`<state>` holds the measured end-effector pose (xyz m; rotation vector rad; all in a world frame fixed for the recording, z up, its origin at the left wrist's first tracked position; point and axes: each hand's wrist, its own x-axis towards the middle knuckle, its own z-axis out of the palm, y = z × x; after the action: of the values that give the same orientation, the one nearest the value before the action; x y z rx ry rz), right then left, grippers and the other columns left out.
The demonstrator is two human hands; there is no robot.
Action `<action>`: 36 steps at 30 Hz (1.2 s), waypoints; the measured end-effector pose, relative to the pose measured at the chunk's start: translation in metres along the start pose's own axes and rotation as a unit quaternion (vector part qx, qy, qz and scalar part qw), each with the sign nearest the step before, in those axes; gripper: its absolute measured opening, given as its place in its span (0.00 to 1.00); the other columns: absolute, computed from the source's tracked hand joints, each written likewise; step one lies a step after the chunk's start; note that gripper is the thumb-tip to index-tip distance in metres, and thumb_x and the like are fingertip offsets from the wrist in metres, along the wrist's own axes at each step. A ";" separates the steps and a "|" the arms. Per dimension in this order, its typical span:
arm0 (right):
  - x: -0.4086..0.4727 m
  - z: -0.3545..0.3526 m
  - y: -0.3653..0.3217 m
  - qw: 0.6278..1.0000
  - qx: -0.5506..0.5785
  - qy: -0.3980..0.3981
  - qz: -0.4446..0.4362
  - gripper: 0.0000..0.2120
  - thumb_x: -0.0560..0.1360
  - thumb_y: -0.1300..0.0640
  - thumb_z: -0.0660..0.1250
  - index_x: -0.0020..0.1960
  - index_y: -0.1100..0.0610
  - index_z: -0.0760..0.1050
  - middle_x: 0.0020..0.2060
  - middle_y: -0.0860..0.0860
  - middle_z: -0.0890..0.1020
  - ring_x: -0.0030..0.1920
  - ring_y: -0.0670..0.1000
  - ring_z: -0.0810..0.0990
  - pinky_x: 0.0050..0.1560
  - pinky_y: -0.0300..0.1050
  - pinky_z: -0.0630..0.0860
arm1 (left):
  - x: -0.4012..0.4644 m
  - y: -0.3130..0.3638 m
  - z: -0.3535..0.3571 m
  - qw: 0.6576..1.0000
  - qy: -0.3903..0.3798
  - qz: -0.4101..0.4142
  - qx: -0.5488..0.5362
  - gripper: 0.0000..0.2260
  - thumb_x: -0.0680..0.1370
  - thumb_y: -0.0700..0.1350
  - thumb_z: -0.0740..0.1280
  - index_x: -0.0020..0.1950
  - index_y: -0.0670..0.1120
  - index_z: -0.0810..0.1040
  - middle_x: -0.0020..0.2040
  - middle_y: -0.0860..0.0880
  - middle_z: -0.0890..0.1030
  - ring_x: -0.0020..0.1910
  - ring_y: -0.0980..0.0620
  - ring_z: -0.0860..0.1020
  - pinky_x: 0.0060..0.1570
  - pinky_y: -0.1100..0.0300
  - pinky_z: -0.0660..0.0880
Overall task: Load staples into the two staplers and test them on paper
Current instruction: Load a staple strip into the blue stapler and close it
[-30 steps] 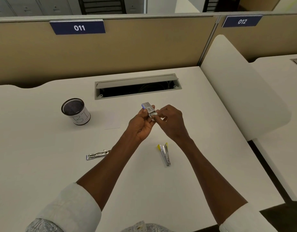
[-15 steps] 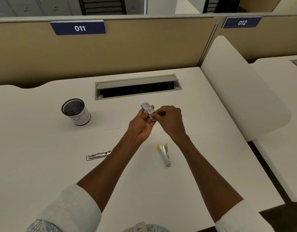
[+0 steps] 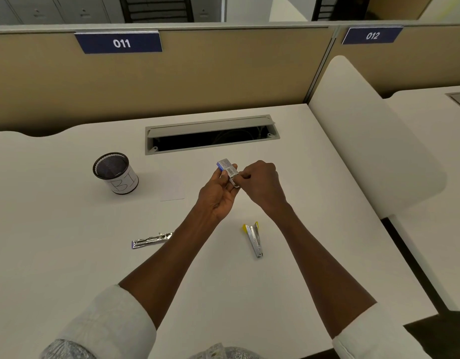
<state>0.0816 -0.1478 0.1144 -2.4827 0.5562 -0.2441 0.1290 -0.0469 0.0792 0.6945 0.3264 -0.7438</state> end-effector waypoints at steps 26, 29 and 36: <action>0.002 -0.003 -0.016 0.992 -0.116 0.002 -0.047 0.13 0.77 0.54 0.62 0.41 0.61 0.80 0.38 0.59 0.84 0.34 0.55 0.76 0.34 0.43 0.70 | 0.000 -0.002 0.001 0.999 -0.029 0.008 -0.036 0.18 0.84 0.38 0.55 0.75 0.41 0.64 0.49 0.44 0.84 0.44 0.49 0.84 0.41 0.60 0.82; 0.004 -0.007 -0.015 0.993 -0.111 -0.012 -0.048 0.13 0.77 0.55 0.63 0.47 0.61 0.82 0.44 0.59 0.85 0.38 0.56 0.80 0.33 0.39 0.68 | 0.001 -0.001 0.000 0.999 -0.023 0.006 -0.024 0.19 0.84 0.38 0.55 0.76 0.42 0.64 0.58 0.41 0.80 0.49 0.48 0.82 0.46 0.58 0.81; 0.008 -0.007 -0.016 0.990 -0.124 -0.049 -0.046 0.13 0.79 0.54 0.63 0.55 0.62 0.81 0.51 0.60 0.84 0.45 0.56 0.82 0.44 0.43 0.77 | 0.003 -0.004 0.000 1.000 -0.025 0.000 -0.011 0.19 0.84 0.39 0.54 0.76 0.42 0.63 0.62 0.41 0.78 0.51 0.47 0.81 0.59 0.52 0.74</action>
<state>0.0921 -0.1431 0.1293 -2.7471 0.4550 -0.0905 0.1280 -0.0500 0.0760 0.6544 0.2879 -0.7566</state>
